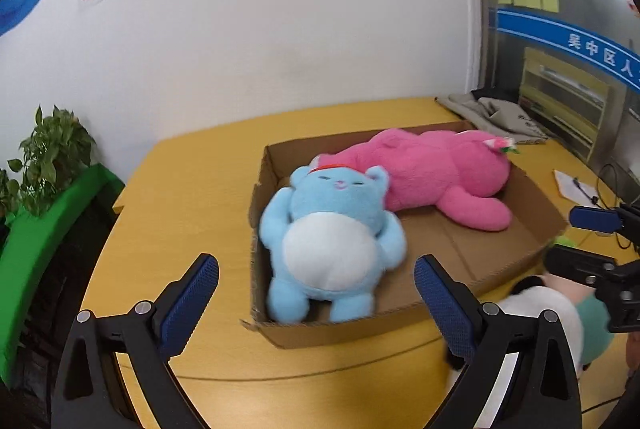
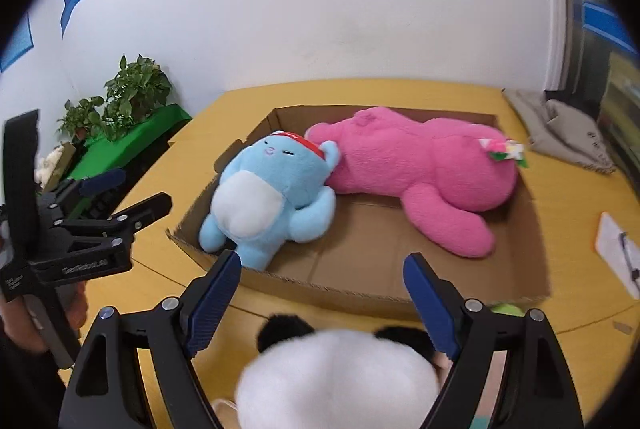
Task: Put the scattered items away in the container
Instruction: 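Lower the blue cat beside the pink bear and open both grippers, then move both grippers down onto the white panda plush and close them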
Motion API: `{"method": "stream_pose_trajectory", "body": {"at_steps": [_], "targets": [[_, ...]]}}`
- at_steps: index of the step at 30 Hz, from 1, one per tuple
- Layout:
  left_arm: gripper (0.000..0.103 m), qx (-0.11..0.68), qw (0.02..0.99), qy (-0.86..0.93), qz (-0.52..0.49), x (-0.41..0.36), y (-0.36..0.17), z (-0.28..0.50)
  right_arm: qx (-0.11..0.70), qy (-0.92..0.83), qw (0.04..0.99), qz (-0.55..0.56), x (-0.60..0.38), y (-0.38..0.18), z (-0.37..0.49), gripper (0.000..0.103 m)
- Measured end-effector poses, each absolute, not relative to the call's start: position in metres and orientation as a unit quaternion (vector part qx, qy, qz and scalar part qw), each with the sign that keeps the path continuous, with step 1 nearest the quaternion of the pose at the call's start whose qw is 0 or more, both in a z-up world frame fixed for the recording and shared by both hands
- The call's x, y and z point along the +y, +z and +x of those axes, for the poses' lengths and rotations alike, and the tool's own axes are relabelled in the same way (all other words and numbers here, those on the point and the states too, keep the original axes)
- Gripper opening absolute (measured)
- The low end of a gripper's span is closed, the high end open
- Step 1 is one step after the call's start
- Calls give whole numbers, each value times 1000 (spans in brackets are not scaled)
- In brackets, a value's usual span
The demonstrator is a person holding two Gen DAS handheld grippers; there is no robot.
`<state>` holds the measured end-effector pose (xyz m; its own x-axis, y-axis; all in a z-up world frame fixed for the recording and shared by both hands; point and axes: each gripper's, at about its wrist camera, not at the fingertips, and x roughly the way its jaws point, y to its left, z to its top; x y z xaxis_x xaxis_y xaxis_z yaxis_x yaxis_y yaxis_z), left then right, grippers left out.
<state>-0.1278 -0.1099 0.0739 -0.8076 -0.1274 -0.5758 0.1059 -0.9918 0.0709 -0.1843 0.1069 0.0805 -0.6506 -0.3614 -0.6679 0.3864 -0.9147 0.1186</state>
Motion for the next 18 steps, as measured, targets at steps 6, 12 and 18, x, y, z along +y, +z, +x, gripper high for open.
{"method": "stream_pose_trajectory", "body": {"at_steps": [6, 12, 18], "targets": [[103, 51, 106, -953, 279, -71, 79, -85, 49, -920, 181, 344, 126, 87, -157, 83], [103, 62, 111, -950, 286, -51, 81, -66, 63, -923, 174, 338, 137, 87, -143, 83], [103, 74, 103, -951, 283, -38, 85, -62, 71, -925, 171, 333, 149, 91, -134, 83]]}}
